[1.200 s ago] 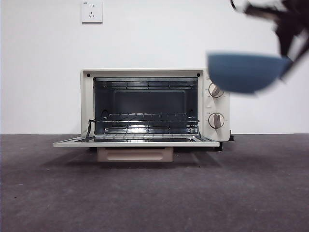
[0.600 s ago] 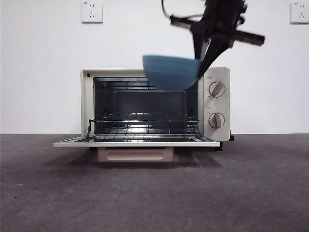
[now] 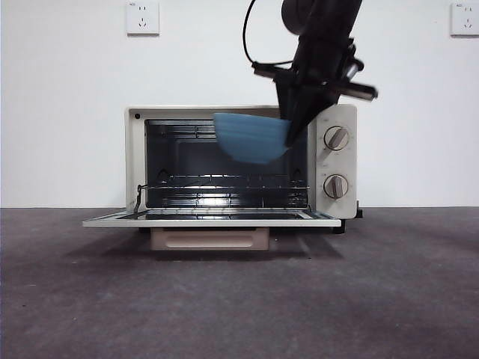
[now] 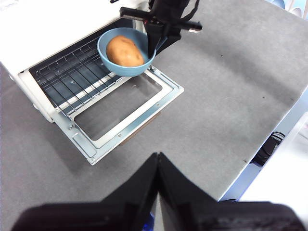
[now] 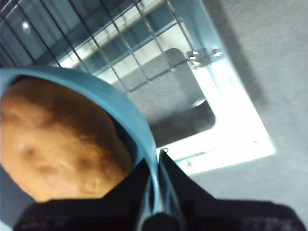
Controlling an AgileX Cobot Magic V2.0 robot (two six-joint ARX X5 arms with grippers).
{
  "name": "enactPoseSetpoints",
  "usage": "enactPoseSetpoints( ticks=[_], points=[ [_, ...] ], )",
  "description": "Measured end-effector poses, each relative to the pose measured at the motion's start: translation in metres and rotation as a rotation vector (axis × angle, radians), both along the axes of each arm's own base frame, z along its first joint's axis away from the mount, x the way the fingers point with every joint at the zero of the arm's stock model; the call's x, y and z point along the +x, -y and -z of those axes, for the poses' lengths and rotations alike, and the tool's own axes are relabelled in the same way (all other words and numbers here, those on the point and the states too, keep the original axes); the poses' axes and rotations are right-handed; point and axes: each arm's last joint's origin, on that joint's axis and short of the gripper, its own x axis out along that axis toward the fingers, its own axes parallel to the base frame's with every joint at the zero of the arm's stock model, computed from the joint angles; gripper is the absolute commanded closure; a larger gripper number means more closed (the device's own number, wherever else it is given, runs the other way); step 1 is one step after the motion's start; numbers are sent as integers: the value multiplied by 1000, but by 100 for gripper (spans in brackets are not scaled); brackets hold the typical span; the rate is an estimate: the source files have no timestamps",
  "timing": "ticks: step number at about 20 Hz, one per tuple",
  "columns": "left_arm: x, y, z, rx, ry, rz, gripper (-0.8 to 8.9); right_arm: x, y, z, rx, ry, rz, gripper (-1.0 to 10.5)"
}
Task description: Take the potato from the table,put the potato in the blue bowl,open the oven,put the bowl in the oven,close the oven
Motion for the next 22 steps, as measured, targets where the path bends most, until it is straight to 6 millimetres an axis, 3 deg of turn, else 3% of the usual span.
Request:
enactPoseSetpoints(
  ticks=[10,22],
  points=[
    [-1,0,0,0,2,8,819,20,-6,24,21,-3,140,959],
    [-2,1,0,0,3,21,819,24,-8,24,55,13,183,940]
  ],
)
